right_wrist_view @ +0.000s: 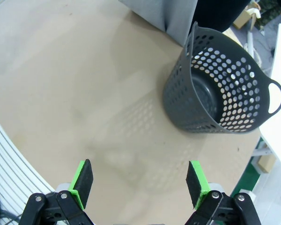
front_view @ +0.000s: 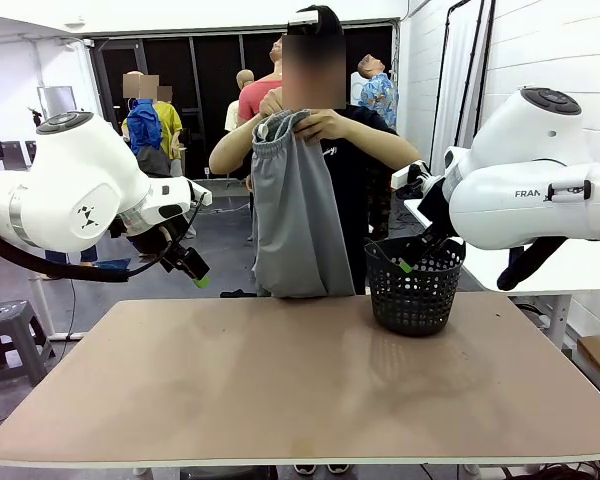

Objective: Fold the training pants.
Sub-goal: Grab both ends of the Training pants handed by a person.

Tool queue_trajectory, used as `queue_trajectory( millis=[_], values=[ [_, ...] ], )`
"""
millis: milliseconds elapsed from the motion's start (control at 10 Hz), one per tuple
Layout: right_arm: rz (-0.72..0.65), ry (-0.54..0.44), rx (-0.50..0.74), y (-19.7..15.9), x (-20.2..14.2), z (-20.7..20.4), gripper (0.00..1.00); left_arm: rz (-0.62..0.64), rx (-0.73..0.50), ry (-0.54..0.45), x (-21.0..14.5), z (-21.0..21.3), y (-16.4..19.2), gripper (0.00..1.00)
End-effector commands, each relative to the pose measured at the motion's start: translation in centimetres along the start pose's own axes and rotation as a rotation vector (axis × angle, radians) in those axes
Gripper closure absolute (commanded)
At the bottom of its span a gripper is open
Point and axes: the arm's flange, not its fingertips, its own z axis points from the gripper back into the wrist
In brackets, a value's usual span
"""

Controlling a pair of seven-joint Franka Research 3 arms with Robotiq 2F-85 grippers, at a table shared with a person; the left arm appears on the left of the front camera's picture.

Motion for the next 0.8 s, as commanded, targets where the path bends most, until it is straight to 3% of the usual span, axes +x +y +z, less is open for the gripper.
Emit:
queue_trajectory(
  millis=[0, 700],
  values=[
    [0.002, -0.001, 0.009, -0.01, -0.08, -0.07, 0.0, -0.008, -0.007, 0.0, 0.0, -0.09, 0.01, 0.0],
    [0.002, -0.001, 0.009, -0.01, -0.08, -0.07, 0.0, -0.008, -0.007, 0.0, 0.0, -0.09, 0.01, 0.0]
  ],
)
